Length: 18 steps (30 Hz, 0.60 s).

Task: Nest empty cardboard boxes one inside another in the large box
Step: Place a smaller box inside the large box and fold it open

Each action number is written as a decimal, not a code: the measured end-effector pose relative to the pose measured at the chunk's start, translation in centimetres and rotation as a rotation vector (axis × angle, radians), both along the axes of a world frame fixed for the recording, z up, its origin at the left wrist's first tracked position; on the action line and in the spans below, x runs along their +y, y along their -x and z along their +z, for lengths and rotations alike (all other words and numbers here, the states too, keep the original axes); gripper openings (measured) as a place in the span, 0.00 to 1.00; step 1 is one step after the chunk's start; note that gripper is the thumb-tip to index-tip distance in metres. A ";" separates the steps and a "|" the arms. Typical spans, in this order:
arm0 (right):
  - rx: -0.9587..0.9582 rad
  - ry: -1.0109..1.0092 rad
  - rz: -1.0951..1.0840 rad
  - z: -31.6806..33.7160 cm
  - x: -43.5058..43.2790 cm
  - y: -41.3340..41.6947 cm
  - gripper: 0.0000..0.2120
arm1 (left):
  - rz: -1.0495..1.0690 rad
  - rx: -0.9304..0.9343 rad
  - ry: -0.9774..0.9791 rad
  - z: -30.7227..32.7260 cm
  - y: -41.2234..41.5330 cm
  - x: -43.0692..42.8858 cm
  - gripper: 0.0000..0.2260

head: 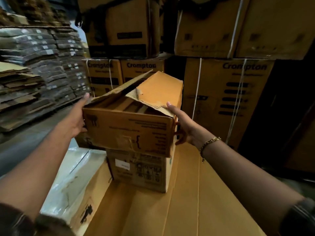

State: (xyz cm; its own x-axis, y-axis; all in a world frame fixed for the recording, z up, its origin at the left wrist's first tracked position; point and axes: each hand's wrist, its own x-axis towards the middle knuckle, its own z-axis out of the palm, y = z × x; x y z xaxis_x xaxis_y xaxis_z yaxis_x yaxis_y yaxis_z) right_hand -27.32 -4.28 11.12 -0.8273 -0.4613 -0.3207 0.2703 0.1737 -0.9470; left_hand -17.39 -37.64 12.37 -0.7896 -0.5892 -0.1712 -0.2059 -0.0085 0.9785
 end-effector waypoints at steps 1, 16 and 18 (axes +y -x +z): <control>-0.025 -0.003 -0.008 0.2 -0.4 0.3 0.51 | -0.023 -0.013 -0.007 0.0 0.2 -0.5 0.35; -0.128 0.059 -0.064 2.1 3.7 1.7 0.24 | -0.293 0.032 -0.055 1.5 -1.1 2.6 0.22; -0.128 0.115 -0.090 2.6 6.3 1.3 0.25 | -0.322 0.075 -0.053 1.7 -1.8 5.4 0.17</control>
State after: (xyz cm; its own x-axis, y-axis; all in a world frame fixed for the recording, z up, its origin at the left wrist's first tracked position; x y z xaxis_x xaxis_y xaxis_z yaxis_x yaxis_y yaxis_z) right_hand -28.66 2.00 13.71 -0.8227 -0.4271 -0.3752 0.3993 0.0356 -0.9161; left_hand -15.58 -32.24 14.09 -0.9455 -0.2989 -0.1293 -0.1335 -0.0063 0.9910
